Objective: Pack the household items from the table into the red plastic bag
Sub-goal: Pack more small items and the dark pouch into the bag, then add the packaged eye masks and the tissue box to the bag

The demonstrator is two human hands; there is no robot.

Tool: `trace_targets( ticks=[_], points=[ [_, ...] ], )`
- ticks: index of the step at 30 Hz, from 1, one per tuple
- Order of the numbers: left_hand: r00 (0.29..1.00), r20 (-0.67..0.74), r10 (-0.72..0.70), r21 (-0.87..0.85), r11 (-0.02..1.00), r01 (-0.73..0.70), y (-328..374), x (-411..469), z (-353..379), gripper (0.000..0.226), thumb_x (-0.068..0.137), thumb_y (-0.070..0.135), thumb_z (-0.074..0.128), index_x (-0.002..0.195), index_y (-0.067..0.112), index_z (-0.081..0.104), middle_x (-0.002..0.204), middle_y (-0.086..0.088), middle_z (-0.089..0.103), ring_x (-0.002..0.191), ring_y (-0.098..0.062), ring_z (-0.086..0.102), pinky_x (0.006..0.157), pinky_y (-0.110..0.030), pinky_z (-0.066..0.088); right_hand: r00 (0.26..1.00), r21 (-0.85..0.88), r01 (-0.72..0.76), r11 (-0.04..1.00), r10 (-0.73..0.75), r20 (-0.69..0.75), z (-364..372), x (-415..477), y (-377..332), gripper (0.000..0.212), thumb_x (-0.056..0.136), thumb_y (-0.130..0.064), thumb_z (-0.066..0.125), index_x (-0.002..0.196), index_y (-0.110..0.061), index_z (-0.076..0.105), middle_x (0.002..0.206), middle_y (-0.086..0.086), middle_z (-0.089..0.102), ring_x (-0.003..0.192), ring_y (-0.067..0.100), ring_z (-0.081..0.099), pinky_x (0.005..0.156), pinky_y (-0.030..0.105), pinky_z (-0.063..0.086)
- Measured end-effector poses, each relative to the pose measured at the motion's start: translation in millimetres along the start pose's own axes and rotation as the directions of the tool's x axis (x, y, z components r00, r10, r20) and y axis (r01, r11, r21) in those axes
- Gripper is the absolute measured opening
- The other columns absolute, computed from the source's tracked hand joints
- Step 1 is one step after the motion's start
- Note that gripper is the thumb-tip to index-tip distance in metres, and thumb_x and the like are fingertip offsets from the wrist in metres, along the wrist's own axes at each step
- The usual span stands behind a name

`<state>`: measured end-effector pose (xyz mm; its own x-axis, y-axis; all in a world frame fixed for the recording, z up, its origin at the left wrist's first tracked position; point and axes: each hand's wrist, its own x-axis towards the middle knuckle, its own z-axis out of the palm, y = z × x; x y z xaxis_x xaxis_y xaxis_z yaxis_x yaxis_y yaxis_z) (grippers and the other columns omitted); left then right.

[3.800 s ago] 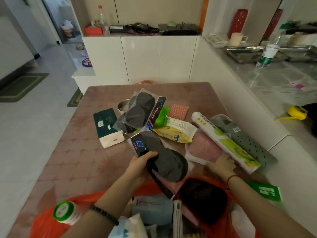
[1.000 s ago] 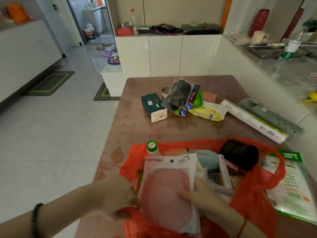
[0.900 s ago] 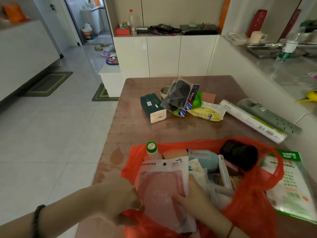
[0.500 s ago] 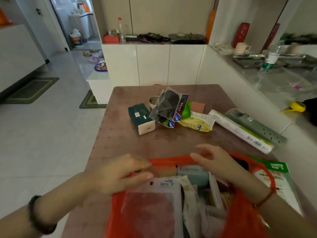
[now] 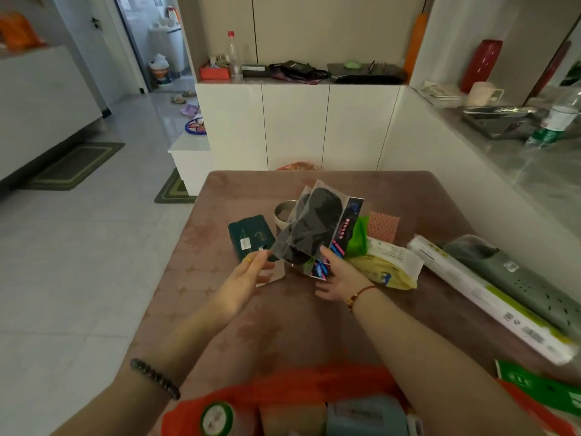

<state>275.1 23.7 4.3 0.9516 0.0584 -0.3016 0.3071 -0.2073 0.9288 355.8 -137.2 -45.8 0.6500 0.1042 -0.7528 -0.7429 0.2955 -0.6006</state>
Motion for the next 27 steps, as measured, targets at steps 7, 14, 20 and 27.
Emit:
trace_targets(
  ticks=[7,14,20,27],
  points=[
    [0.996,-0.039,-0.085,-0.114,0.990,0.080,-15,16,-5,0.007,0.094,0.034,0.044,0.095,0.035,0.050,0.118,-0.003,0.058,0.097,-0.014,0.057,0.091,-0.034,0.046,0.989,0.262,0.149,0.953,-0.149,-0.021,15,25,-6,0.039,0.087,-0.010,0.060,0.123,-0.008,0.046,0.131,0.015,0.052,0.113,0.031,0.053,0.087,0.044,0.047],
    [0.958,0.219,-0.186,-0.501,0.821,0.274,24,9,11,0.048,0.086,0.053,0.044,0.116,0.017,0.056,0.106,-0.005,0.068,0.093,-0.022,0.065,0.078,-0.034,0.051,0.840,0.068,0.520,0.851,-0.525,0.140,-12,-73,7,0.016,0.088,0.000,0.054,0.095,-0.013,0.061,0.094,0.006,0.066,0.084,0.017,0.065,0.072,0.028,0.055],
    [0.994,0.112,0.012,-0.435,0.900,0.039,49,-49,29,0.023,0.081,0.010,0.064,0.103,0.012,0.067,0.099,0.000,0.074,0.078,-0.011,0.072,0.076,-0.023,0.058,0.728,-0.333,0.666,0.668,-0.484,0.486,-60,-180,32,0.039,0.077,-0.003,0.069,0.096,-0.032,0.053,0.077,-0.025,0.072,0.072,-0.010,0.066,0.059,0.007,0.050],
    [0.961,0.271,0.058,-0.316,0.948,0.031,28,-145,43,0.026,0.075,-0.002,0.066,0.096,0.013,0.067,0.089,-0.002,0.077,0.076,-0.013,0.073,0.066,-0.022,0.059,0.841,-0.103,0.442,0.891,-0.371,0.394,-109,-224,74,0.060,0.048,-0.037,0.087,0.104,-0.031,0.064,0.103,0.004,0.074,0.090,0.022,0.072,0.065,0.028,0.058]
  ],
)
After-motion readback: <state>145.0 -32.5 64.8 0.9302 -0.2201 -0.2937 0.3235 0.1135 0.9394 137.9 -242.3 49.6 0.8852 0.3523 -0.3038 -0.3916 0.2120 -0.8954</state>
